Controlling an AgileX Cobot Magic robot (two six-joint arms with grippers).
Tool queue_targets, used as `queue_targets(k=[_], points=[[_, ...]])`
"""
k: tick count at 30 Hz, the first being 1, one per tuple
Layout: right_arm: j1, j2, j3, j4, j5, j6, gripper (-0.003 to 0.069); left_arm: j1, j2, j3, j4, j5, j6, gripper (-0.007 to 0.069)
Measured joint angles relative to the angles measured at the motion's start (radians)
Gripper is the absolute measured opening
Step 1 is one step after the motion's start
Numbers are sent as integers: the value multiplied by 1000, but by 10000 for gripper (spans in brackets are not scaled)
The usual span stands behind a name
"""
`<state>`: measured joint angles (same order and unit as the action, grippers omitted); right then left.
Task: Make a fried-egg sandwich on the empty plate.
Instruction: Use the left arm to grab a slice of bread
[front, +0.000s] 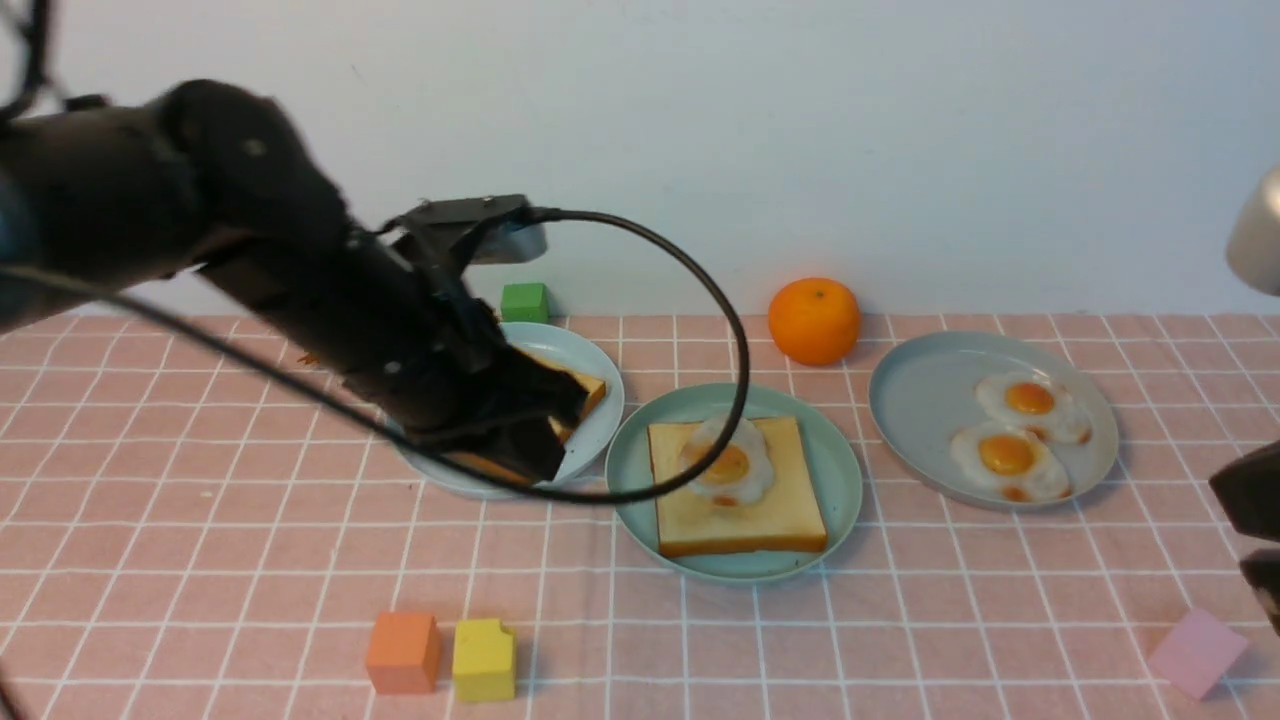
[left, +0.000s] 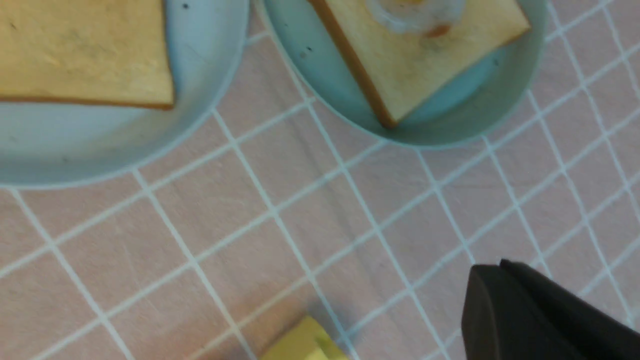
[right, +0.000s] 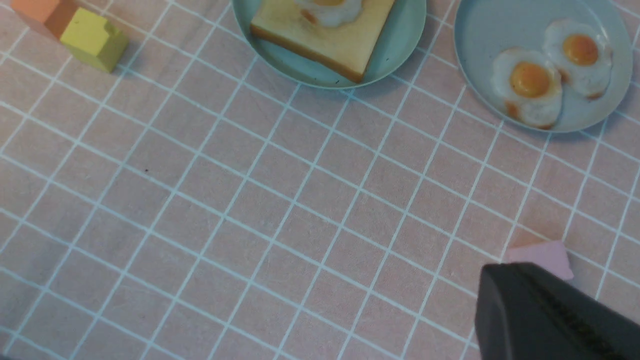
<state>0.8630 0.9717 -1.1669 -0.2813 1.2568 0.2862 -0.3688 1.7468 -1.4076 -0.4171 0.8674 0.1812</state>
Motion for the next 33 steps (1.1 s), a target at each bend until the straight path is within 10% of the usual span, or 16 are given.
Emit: queue_targets(k=[9,22,33], points=[[0,-1,0,32,0,-12,1,-98,208,-246,435,-3,-346,15],[0,-40,0,-2,0,-26,4,-94,409,-306,613,-160,-349,305],[0,-47,0,-10,0,-26,6,-94,471,-313,639,-197,-349,328]])
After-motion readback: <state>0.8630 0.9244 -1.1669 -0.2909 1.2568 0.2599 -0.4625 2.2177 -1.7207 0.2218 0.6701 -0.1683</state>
